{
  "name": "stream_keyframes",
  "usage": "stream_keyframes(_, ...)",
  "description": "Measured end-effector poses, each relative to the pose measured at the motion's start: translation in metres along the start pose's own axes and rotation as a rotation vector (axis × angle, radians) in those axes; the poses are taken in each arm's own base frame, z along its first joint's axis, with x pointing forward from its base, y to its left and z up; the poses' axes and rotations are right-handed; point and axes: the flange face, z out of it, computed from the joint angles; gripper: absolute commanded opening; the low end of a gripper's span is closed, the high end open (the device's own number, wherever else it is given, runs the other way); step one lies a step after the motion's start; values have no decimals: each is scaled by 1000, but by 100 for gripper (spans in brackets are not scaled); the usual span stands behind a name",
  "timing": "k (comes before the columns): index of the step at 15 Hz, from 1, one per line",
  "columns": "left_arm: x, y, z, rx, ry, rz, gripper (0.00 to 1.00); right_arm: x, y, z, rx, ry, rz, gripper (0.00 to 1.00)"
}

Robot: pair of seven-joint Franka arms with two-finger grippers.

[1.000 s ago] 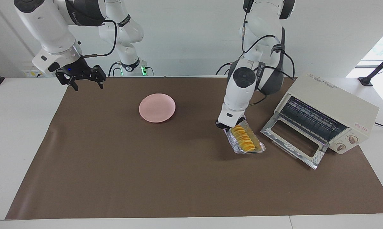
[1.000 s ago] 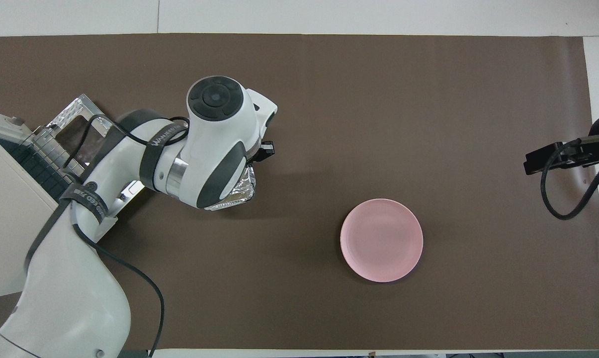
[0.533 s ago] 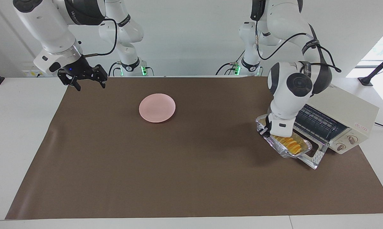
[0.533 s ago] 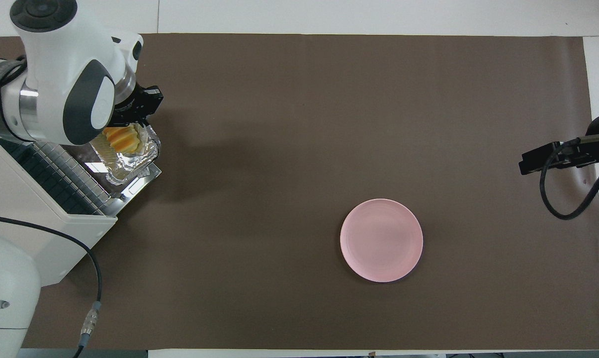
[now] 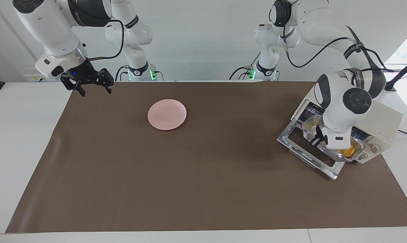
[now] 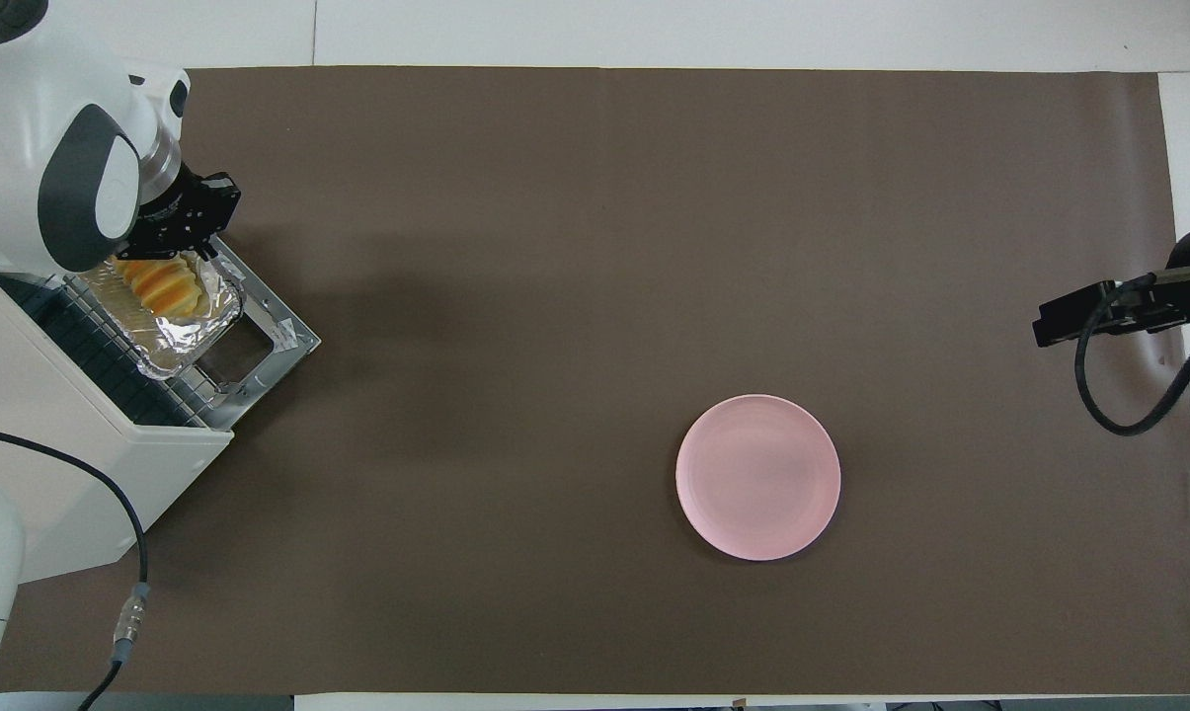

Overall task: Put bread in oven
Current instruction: 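Lift the foil tray with the left gripper into the toaster oven, then release the tray and withdraw the left gripper from the oven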

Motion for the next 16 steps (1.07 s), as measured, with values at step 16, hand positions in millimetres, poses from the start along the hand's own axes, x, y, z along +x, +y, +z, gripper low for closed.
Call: stream_keyframes(16, -20, -28, 39, 130, -155, -51, 0, 0, -1, 0, 0, 0, -2, 100)
